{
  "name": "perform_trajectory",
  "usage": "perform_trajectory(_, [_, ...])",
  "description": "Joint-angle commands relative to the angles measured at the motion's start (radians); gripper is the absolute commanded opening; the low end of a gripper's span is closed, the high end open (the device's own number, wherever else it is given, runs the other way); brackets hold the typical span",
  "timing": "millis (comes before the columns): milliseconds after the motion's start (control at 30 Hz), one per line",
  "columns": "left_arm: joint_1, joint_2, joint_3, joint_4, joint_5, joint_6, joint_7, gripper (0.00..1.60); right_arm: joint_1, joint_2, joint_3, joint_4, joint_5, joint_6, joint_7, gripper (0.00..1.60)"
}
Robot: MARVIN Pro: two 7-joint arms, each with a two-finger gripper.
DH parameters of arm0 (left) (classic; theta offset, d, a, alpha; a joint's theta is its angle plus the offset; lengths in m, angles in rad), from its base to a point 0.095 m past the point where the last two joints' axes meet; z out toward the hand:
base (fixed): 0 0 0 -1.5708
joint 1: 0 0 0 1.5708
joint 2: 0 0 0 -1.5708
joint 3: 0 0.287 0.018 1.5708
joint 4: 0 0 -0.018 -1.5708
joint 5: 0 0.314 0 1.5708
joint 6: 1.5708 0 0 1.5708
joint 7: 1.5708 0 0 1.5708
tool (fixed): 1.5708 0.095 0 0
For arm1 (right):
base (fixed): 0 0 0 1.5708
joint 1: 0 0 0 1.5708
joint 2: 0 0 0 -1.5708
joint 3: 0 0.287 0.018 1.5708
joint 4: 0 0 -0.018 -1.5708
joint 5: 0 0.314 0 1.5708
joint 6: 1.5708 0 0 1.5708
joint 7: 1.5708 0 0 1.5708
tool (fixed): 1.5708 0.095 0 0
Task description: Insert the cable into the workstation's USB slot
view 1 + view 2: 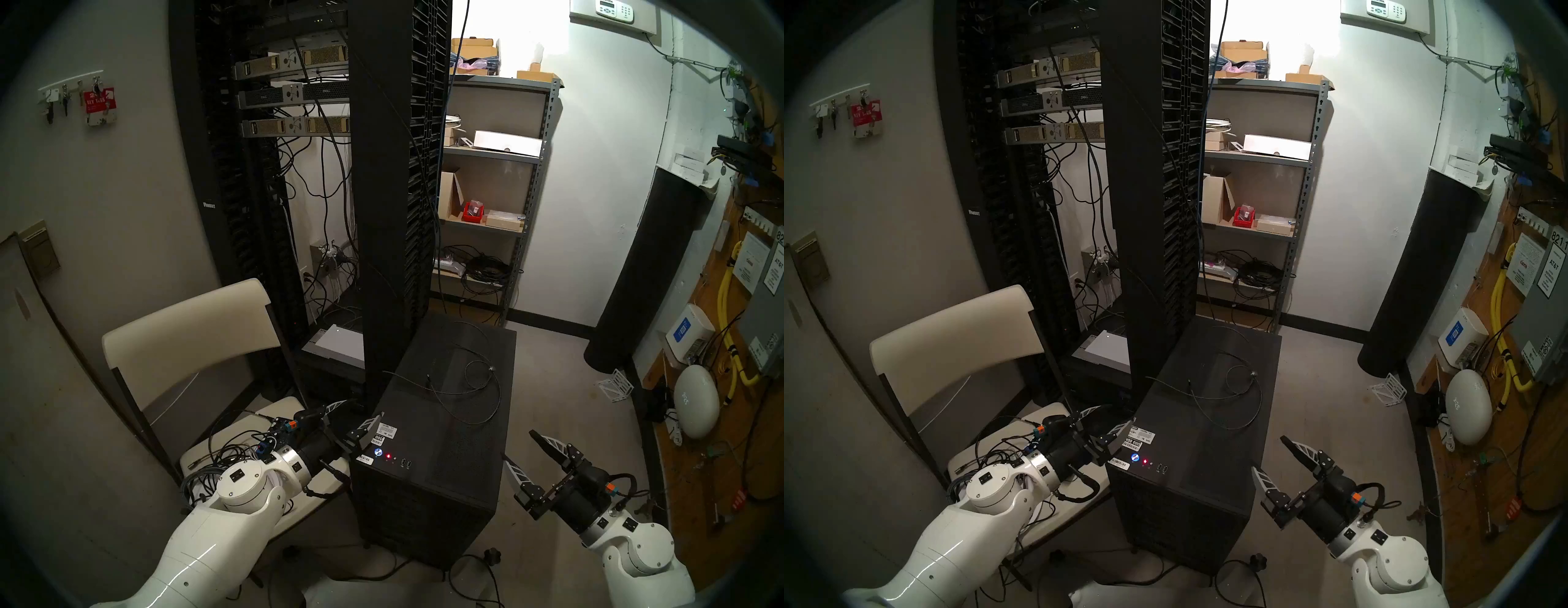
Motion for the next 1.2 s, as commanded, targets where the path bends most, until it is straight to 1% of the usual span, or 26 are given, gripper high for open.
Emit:
perform_trajectory(0, [-0.003, 0.0, 0.0, -0.013, 0.0, -0.002, -0.001, 1.6, 0.101, 0.029, -0.029, 0.002, 0.006, 0.02, 0.003, 1.6])
perform_trajectory(33, [-0.003, 0.0, 0.0, -0.013, 0.0, -0.002, -0.001, 1.6, 0.137, 0.026, -0.041, 0.03, -0.003, 0.029, 0.015, 1.6])
perform_trajectory(67, [-0.002, 0.0, 0.0, -0.013, 0.0, -0.002, -0.001, 1.6, 0.127, 0.04, -0.052, 0.022, -0.001, 0.035, -0.003, 1.6])
perform_trajectory(100, [-0.002, 0.0, 0.0, -0.013, 0.0, -0.002, -0.001, 1.6, 0.14, 0.048, -0.061, 0.033, -0.013, 0.043, 0.002, 1.6])
perform_trajectory(133, [-0.002, 0.0, 0.0, -0.013, 0.0, -0.002, -0.001, 1.6, 0.162, 0.044, -0.067, 0.053, -0.016, 0.044, 0.013, 1.6])
perform_trajectory(167, [-0.002, 0.0, 0.0, -0.013, 0.0, -0.002, -0.001, 1.6, 0.162, 0.044, -0.067, 0.053, -0.016, 0.044, 0.013, 1.6])
perform_trajectory(200, [-0.002, 0.0, 0.0, -0.013, 0.0, -0.002, -0.001, 1.6, 0.162, 0.057, -0.08, 0.053, -0.015, 0.053, 0.002, 1.6])
perform_trajectory(300, [-0.003, -0.001, 0.0, -0.013, 0.0, -0.002, -0.002, 1.6, 0.21, 0.076, -0.113, 0.085, -0.056, 0.069, -0.009, 1.6])
perform_trajectory(333, [-0.003, -0.001, 0.0, -0.013, 0.0, -0.002, -0.002, 1.6, 0.21, 0.076, -0.113, 0.085, -0.056, 0.069, -0.009, 1.6])
perform_trajectory(367, [-0.003, -0.001, -0.001, -0.012, 0.0, -0.002, -0.002, 1.6, 0.23, 0.082, -0.125, 0.094, -0.066, 0.082, -0.014, 1.6])
perform_trajectory(400, [-0.003, -0.001, -0.001, -0.012, 0.0, -0.002, -0.002, 1.6, 0.23, 0.082, -0.125, 0.094, -0.066, 0.082, -0.014, 1.6])
perform_trajectory(433, [-0.003, -0.001, -0.001, -0.012, 0.0, -0.002, -0.002, 1.6, 0.259, 0.085, -0.137, 0.115, -0.081, 0.087, -0.019, 1.6])
perform_trajectory(467, [-0.003, -0.001, -0.001, -0.011, 0.0, -0.002, -0.003, 1.6, 0.244, 0.09, -0.137, 0.099, -0.083, 0.093, -0.035, 1.6])
perform_trajectory(500, [-0.004, -0.001, -0.001, -0.011, 0.0, -0.002, -0.003, 1.6, 0.272, 0.088, -0.143, 0.119, -0.095, 0.093, -0.035, 1.6])
perform_trajectory(567, [-0.004, -0.001, -0.001, -0.011, 0.0, -0.002, -0.003, 1.6, 0.28, 0.089, -0.147, 0.123, -0.097, 0.099, -0.04, 1.6])
perform_trajectory(767, [-0.004, -0.002, -0.001, -0.009, 0.0, -0.003, -0.005, 1.6, 0.34, 0.097, -0.192, 0.163, -0.158, 0.128, -0.07, 1.6])
perform_trajectory(833, [-0.005, -0.002, -0.001, -0.009, 0.0, -0.003, -0.005, 1.6, 0.383, 0.095, -0.215, 0.2, -0.181, 0.14, -0.071, 1.6])
perform_trajectory(867, [-0.005, -0.002, -0.001, -0.009, 0.0, -0.003, -0.005, 1.6, 0.386, 0.095, -0.219, 0.202, -0.189, 0.144, -0.075, 1.6])
perform_trajectory(900, [-0.005, -0.002, -0.001, -0.009, 0.0, -0.003, -0.006, 1.6, 0.457, 0.094, -0.244, 0.264, -0.202, 0.149, -0.056, 1.57])
perform_trajectory(933, [-0.005, -0.002, -0.001, -0.009, 0.0, -0.003, -0.006, 1.6, 0.457, 0.094, -0.244, 0.264, -0.202, 0.149, -0.056, 1.57])
perform_trajectory(967, [-0.005, -0.002, -0.001, -0.009, 0.0, -0.003, -0.006, 1.6, 0.414, 0.091, -0.233, 0.229, -0.206, 0.15, -0.076, 1.56])
perform_trajectory(1033, [-0.005, -0.002, -0.001, -0.008, 0.0, -0.003, -0.006, 1.6, 0.442, 0.087, -0.243, 0.255, -0.218, 0.155, -0.076, 1.56])
perform_trajectory(1067, [-0.005, -0.002, -0.001, -0.008, 0.0, -0.003, -0.006, 1.6, 0.433, 0.086, -0.24, 0.247, -0.221, 0.155, -0.082, 1.52])
perform_trajectory(1100, [-0.005, -0.002, -0.001, -0.008, 0.0, -0.003, -0.006, 1.6, 0.457, 0.084, -0.248, 0.267, -0.226, 0.158, -0.078, 1.52])
perform_trajectory(1167, [-0.005, -0.002, -0.001, -0.008, 0.0, -0.003, -0.007, 1.6, 0.474, 0.08, -0.255, 0.281, -0.237, 0.161, -0.079, 1.51])
